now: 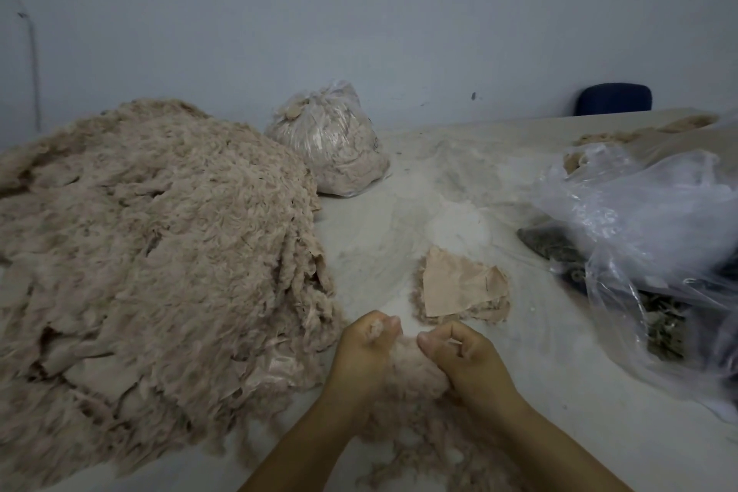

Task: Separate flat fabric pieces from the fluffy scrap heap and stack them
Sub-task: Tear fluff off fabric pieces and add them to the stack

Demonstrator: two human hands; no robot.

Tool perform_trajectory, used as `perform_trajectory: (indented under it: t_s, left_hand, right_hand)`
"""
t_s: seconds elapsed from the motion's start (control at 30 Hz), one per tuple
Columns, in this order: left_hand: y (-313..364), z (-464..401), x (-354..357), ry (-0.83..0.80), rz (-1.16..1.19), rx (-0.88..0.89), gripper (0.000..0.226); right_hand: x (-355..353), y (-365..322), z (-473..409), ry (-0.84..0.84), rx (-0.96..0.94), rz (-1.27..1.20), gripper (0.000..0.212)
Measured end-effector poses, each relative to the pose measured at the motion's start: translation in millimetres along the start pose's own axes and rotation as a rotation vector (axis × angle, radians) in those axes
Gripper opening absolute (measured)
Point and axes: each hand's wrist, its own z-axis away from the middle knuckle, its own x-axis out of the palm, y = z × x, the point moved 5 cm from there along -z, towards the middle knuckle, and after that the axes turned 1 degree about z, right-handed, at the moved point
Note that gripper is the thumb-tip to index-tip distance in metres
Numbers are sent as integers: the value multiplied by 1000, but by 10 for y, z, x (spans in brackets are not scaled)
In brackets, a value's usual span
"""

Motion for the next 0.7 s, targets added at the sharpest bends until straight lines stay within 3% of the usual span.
perform_trajectory:
  t_s: [0.17,0.43,0.5,0.63,0.7]
  left_hand:
    - [-45,88,151,-279,-66,-117,34]
    - [55,47,-18,-87,10,-33,29]
    - [96,25,-38,-85,17,1,26]
    - [149,30,124,-194,30,48,12]
    - [156,47,156,-221,21,74,5]
  right_hand:
    - [-57,-24,-56,86,-95,159,22]
    - [-304,112,-153,221,-39,275,30]
    - [-279,158,-119,154,32,284,34]
    - [91,238,1,-190,365,-147,69]
    - [179,184,31,-274,418,-314,65]
